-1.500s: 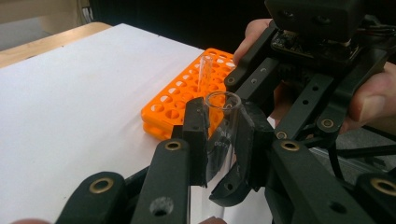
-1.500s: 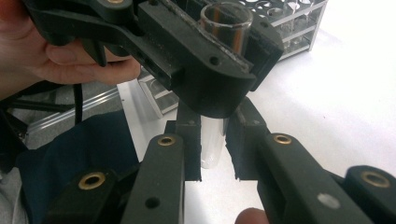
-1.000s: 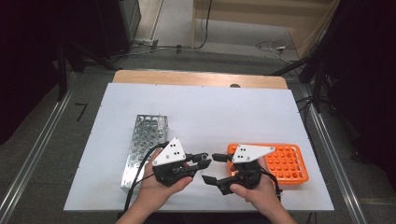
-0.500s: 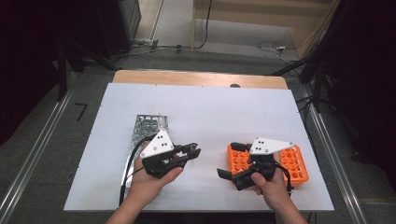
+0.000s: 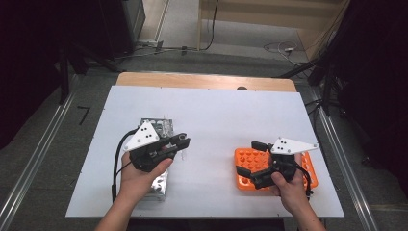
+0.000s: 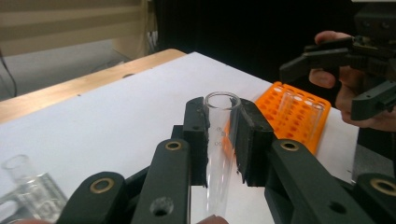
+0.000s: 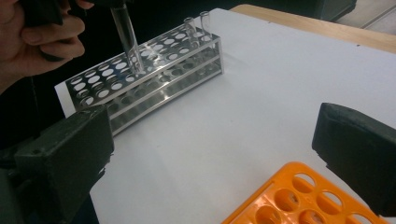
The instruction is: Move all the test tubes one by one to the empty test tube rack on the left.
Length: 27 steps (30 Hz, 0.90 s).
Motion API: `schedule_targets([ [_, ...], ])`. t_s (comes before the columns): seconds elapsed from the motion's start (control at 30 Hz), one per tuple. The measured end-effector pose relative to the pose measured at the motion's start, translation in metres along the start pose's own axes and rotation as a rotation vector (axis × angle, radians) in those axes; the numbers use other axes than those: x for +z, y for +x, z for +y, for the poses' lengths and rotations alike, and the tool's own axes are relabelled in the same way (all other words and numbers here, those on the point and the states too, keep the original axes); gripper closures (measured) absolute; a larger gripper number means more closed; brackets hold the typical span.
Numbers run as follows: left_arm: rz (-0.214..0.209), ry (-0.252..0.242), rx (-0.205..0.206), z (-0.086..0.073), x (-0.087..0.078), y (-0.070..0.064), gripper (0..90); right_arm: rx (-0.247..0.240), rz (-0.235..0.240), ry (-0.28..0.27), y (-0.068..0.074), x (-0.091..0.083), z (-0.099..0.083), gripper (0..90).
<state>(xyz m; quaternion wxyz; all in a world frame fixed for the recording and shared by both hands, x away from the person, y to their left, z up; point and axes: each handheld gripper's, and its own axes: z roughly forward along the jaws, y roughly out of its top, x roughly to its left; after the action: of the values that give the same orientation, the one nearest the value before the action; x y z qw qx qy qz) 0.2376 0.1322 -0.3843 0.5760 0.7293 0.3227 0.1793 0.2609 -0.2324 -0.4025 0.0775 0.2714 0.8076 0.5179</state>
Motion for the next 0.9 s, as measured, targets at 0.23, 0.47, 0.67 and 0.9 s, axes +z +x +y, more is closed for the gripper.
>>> schedule_targets([
  [0.23,0.061,-0.023,-0.015,0.001,-0.008,0.018,76.1,0.017,-0.024,-0.008,-0.010,-0.008,-0.003,0.0],
  [0.47,0.115,-0.034,-0.031,-0.001,-0.008,0.034,76.1,0.038,-0.043,-0.018,-0.019,-0.015,-0.005,0.0],
  [0.67,0.158,-0.040,-0.043,-0.005,-0.003,0.044,76.1,0.051,-0.058,-0.023,-0.024,-0.018,-0.007,0.0],
  [0.9,0.226,-0.047,-0.058,-0.012,0.001,0.056,76.1,0.060,-0.066,-0.030,-0.029,-0.022,-0.008,0.0],
])
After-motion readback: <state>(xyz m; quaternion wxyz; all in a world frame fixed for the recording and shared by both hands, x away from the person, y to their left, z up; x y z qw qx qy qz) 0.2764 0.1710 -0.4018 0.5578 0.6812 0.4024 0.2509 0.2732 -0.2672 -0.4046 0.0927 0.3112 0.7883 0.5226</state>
